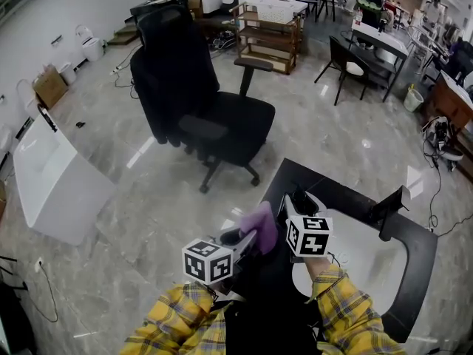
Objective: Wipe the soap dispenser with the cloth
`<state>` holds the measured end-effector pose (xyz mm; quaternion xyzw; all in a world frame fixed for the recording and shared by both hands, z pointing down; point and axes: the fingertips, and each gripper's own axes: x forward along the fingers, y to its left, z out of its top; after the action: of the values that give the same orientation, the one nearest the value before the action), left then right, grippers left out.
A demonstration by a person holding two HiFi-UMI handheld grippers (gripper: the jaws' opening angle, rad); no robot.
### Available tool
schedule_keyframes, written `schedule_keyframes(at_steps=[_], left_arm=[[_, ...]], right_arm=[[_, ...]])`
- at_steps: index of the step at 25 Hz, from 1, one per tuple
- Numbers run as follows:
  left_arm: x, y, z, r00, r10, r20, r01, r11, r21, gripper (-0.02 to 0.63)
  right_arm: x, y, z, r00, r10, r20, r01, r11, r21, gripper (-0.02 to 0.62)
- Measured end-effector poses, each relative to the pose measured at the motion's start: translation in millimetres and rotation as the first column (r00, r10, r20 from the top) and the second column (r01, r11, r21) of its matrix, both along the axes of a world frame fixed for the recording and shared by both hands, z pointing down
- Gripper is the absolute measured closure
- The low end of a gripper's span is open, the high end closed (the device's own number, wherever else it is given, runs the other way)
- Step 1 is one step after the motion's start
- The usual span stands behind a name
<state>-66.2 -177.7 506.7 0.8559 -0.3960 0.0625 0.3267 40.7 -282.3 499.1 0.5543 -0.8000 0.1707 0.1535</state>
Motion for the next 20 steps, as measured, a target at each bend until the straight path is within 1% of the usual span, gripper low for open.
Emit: schedule_keyframes(at_steps=[4, 8, 10, 12, 14, 16, 17, 18, 20], left_arm=[[-2, 0, -2, 1.0, -0.005, -0.007, 0.005, 1.0, -0.002, 0.541], [-2, -2, -1, 1.0, -0.012, -0.015, 0.012, 1.0, -0.005, 0.541], [-2, -5, -1, 1.0, -0.02, -0.019, 0.02, 1.0, -0.004, 0.541], [-1, -8, -2, 0.999, -0.025, -0.023, 0.025, 1.0, 0.0, 0.541], [0, -10, -3, 0.999, -0.027, -0.025, 0.027, 1.0, 0.003, 0.541], [3, -12, -5, 0.999, -0.023, -0.029, 0.023, 1.0, 0.006, 0.541], [5, -13, -6, 0.999, -0.021, -0.031, 0.021, 1.0, 0.008, 0.541], [7, -14, -6, 0.999, -0.018, -0.034, 0.019, 1.0, 0.01, 0.541], [10, -17, -8, 0.999, -0.018, -0.043, 0.018, 1.0, 0.015, 0.541]], right_arm=[[3, 3, -3, 0.991, 0.136, 0.01, -0.136, 0.991, 0.001, 0.434], [7, 3, -2, 0.968, 0.248, 0.033, -0.248, 0.969, 0.012, 0.434], [11, 3, -2, 0.954, 0.295, 0.047, -0.296, 0.955, 0.013, 0.434], [10, 3, -1, 0.948, 0.316, 0.046, -0.317, 0.948, 0.012, 0.433], [6, 2, -2, 0.954, 0.299, 0.038, -0.299, 0.954, 0.009, 0.433], [-2, 2, -2, 0.972, 0.232, 0.039, -0.232, 0.973, 0.001, 0.427], [-5, 2, -2, 0.982, 0.186, 0.042, -0.186, 0.983, -0.003, 0.365], [-8, 3, -2, 0.989, 0.141, 0.043, -0.141, 0.99, -0.002, 0.347], [-10, 8, -5, 0.998, 0.059, 0.034, -0.06, 0.998, 0.021, 0.334]])
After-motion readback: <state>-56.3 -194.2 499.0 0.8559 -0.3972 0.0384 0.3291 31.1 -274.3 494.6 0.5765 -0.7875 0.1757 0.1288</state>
